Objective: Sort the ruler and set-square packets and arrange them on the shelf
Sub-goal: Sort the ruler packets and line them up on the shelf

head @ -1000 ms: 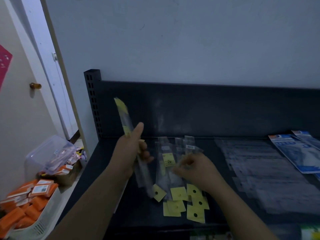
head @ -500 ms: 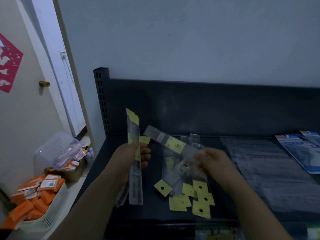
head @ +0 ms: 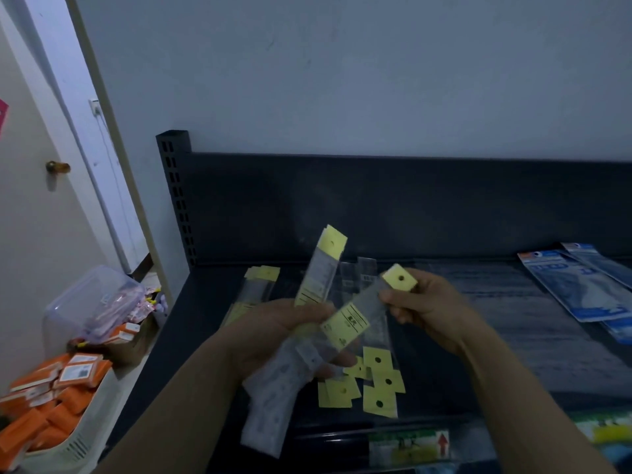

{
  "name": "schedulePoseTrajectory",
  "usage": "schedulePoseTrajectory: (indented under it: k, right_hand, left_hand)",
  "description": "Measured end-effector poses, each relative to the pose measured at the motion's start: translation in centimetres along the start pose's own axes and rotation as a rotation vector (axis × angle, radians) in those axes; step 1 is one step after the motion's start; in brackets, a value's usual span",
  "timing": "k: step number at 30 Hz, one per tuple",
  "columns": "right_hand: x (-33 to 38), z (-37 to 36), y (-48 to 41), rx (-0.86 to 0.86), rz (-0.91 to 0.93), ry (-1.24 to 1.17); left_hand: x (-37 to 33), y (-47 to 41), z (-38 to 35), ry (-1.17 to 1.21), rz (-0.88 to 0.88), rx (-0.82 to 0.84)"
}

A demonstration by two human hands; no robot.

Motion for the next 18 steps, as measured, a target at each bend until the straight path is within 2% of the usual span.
schedulePoseTrajectory:
  k: [2, 3, 6, 7, 9, 12, 15, 16, 18]
  right_hand:
    - [-0.6, 0.2, -0.4, -0.099, -0.005, -0.052]
    - [-0.8, 0.6, -0.5, -0.168, 0.006, 0.059]
    - [-1.8, 1.0, -0.2, -0.241, 0.006, 0.805]
    - [-2.3, 0.6, 0.0, -0.215, -0.006, 0.943]
    - [-2.8, -0.1, 0.1, -0.187, -0.018, 1.018]
    - [-2.8, 0.8, -0.1, -0.222, -0.059, 0.969]
    - [-3.2, 2.5, -0.3, -0.289, -0.065, 0.803]
    - [-3.3, 2.9, -0.2, -0.298, -0.056, 0.669]
    - [-3.9, 3.0, 0.2, -0.248, -0.096, 0.238]
  left_hand:
    - [-0.6, -0.5, 0.4, -0.087, -0.104, -0.088]
    - [-0.8, -0.9, 1.2, -0.097, -0.144, -0.158]
    - [-0.9, -1.8, 3.6, -0.054, -0.178, -0.311]
    - [-0.7, -1.9, 4.1, -0.013, -0.172, -0.329]
    - [-0.3, -2.2, 4.6, 0.044, -0.17, -0.343]
    - [0.2, -2.4, 4.8, 0.063, -0.171, -0.363]
    - [0.3, -2.4, 4.6, 0.068, -0.172, -0.388]
    - [0.2, -2.5, 4.6, 0.07, -0.168, -0.392]
    - [0.3, -2.6, 4.6, 0.117, -0.135, -0.381]
Point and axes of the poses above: each hand's wrist, its own y-axis away from the middle knuckle, its own z-axis out of the back of the hand, x = y × z, the point moved 9 cm from there along -y, towards the middle knuckle, and after that the axes turned 6 degrees about -x, right-handed, at the moved point
